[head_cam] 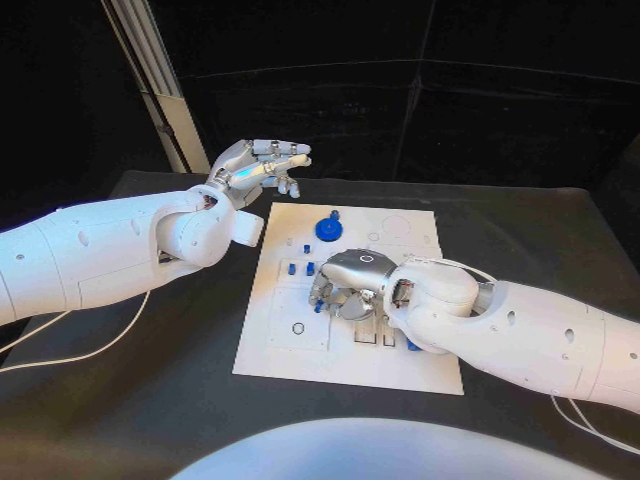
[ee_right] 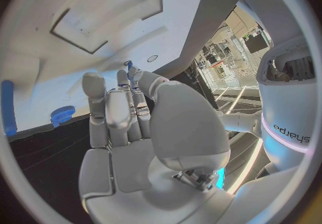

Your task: Assemble the parts on the task board

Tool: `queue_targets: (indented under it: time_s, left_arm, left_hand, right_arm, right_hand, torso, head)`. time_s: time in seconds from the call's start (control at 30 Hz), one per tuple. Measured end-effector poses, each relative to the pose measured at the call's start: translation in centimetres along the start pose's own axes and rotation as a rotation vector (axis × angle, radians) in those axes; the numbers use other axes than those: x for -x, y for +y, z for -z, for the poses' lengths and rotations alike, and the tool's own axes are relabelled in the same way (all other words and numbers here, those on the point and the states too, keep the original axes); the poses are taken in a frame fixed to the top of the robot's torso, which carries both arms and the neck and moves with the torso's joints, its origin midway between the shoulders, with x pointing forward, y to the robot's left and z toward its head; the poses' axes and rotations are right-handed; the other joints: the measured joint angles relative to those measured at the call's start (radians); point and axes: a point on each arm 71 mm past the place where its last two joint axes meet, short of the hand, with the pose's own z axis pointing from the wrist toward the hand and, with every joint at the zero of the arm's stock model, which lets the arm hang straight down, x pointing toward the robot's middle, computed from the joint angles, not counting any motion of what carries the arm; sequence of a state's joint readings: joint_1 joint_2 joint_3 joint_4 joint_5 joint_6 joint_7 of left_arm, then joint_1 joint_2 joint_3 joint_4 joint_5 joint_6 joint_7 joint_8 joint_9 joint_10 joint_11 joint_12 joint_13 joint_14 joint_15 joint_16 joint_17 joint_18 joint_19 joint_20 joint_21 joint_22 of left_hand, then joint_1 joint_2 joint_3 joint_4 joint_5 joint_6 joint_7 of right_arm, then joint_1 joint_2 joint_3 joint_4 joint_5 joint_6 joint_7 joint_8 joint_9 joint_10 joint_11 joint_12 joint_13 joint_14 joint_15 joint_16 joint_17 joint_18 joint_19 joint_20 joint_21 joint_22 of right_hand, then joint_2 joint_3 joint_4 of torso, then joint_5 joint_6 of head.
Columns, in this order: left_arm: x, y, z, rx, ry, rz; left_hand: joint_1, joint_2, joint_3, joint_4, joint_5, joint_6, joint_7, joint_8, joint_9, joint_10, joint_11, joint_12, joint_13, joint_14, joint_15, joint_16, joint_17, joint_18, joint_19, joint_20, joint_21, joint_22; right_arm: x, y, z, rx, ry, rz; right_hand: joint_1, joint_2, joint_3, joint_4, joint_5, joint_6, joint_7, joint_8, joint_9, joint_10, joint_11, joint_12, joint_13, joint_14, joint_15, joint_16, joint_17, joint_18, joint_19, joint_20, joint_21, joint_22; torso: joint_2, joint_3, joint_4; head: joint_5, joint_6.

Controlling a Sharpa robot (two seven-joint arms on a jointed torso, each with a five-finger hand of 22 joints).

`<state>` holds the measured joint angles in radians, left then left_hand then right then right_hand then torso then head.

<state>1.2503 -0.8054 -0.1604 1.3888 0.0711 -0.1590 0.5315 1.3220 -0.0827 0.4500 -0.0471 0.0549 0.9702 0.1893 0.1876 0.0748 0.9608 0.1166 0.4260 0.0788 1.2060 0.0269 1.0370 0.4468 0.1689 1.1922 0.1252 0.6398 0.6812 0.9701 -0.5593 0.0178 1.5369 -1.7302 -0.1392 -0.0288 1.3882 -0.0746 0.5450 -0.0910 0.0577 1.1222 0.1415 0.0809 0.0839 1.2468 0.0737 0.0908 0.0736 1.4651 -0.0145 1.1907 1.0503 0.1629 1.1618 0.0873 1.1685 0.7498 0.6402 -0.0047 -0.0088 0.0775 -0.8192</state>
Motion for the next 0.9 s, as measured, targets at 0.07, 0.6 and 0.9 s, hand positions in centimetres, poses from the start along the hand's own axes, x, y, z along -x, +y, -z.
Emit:
queue_targets:
  time_s: [0.07,0.6,0.9]
  left_arm:
    - [0.01,0.00,0.00,0.000,0.000,0.000]
    - [0.10,0.02,0.01,0.003,0.001,0.001]
    - [0.19,0.03,0.00,0.005,-0.001,0.000]
  left_hand:
    - [0.000,0.000,0.000,0.000,0.000,0.000,0.000,0.003,0.000,-0.001,0.001,0.000,-0.001,0.000,0.000,0.000,-0.001,0.000,0.000,0.000,0.000,-0.001]
    - [0.000,0.000,0.000,0.000,0.000,0.000,0.000,0.003,0.000,-0.001,0.001,0.000,-0.001,0.000,0.000,0.000,-0.001,0.000,0.000,0.000,0.000,-0.001]
    - [0.000,0.000,0.000,0.000,0.000,0.000,0.000,0.003,0.000,-0.001,0.001,0.000,-0.001,0.000,0.000,0.000,-0.002,0.000,0.000,0.000,0.000,-0.001]
  right_arm:
    - [0.00,0.02,-0.05,-0.002,0.001,0.004]
    - [-0.11,0.39,-0.38,-0.015,0.026,0.049]
    - [-0.15,0.59,-0.30,-0.012,0.025,0.068]
  right_hand:
    - [0.000,0.000,0.000,0.000,0.000,-0.001,-0.001,0.000,0.000,0.000,0.000,0.000,0.000,0.000,0.000,0.000,0.000,0.000,0.000,0.000,0.000,0.000]
    - [-0.004,0.004,0.000,0.000,0.000,0.002,0.002,-0.004,0.000,0.000,0.000,-0.004,0.000,0.000,0.000,0.000,-0.001,0.000,-0.004,0.004,0.000,-0.001]
    - [-0.008,0.008,-0.003,0.003,0.000,0.002,0.002,-0.004,0.000,0.000,0.000,-0.004,0.000,0.000,0.000,0.004,-0.001,0.000,-0.004,0.004,0.004,0.001]
  torso:
    - [0.000,0.0001,0.0000]
    - [0.002,0.0009,0.0004]
    - [0.001,0.0010,0.0003]
  head:
    - [0.000,0.000]
    - [0.001,-0.003]
    - [0.002,-0.004]
